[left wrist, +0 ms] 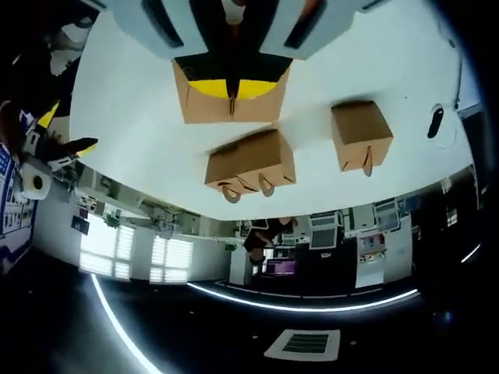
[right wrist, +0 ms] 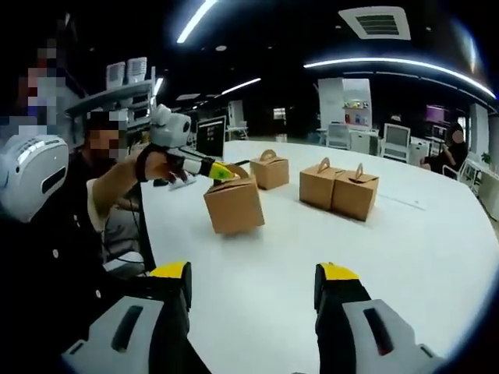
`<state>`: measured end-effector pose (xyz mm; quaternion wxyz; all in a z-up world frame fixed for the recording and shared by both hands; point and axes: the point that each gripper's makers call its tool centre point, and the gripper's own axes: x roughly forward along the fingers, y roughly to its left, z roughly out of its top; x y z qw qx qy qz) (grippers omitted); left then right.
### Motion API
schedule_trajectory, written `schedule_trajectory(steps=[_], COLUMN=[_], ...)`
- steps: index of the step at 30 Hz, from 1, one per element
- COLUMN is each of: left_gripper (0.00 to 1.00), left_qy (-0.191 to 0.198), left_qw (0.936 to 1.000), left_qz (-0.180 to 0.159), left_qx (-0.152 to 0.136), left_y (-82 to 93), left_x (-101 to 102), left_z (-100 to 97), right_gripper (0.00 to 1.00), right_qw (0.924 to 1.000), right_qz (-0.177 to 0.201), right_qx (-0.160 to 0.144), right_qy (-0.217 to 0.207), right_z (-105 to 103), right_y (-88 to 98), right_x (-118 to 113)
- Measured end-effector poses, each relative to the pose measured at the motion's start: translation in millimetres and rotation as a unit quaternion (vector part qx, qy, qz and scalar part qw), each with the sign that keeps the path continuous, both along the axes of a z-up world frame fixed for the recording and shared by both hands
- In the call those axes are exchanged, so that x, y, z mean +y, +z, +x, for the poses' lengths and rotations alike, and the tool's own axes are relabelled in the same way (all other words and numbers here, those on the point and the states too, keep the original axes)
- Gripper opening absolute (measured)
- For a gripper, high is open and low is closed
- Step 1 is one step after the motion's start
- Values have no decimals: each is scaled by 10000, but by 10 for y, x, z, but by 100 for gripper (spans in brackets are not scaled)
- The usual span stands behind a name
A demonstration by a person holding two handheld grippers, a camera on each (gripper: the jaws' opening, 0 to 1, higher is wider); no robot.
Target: Pick up one paper box from the group, open the paper box, and remove the item inside
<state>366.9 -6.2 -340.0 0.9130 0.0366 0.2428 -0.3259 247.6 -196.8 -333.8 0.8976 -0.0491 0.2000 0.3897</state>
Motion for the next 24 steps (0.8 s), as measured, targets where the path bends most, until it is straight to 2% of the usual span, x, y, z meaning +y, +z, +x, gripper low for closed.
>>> schedule_trajectory(steps=[4,9,12,14,18,24], left_gripper=[4,5,20,26,29,29], left_qy=[79,97,113,128,138,206], left_qw=[10000,9994,9988,9983,9981,9979], left_qz=[-3,87,44,57,31,-121], left_qx=[-24,-310,-472,-562,-600,-603], left_y=[-42,-89,-59,-36,-14,20], left_x=[-29,-79,-100,-100,-85,59], left_z=[9,33,44,55,39,-42], right_gripper=[64,64,64,64,64,64], right_qw=[10000,10000,9999,9999,9998,9998], right_qz=[35,81,113,127,169,163], right_qx=[15,38,54,65,89,101], right_qy=[13,-7,-15,-19,0,89], right_z=[2,6,12,18,21,14], right_y=[-30,-69,-86,-98,-118,-139], right_x=[-8,-39,-45,-43,-8,104])
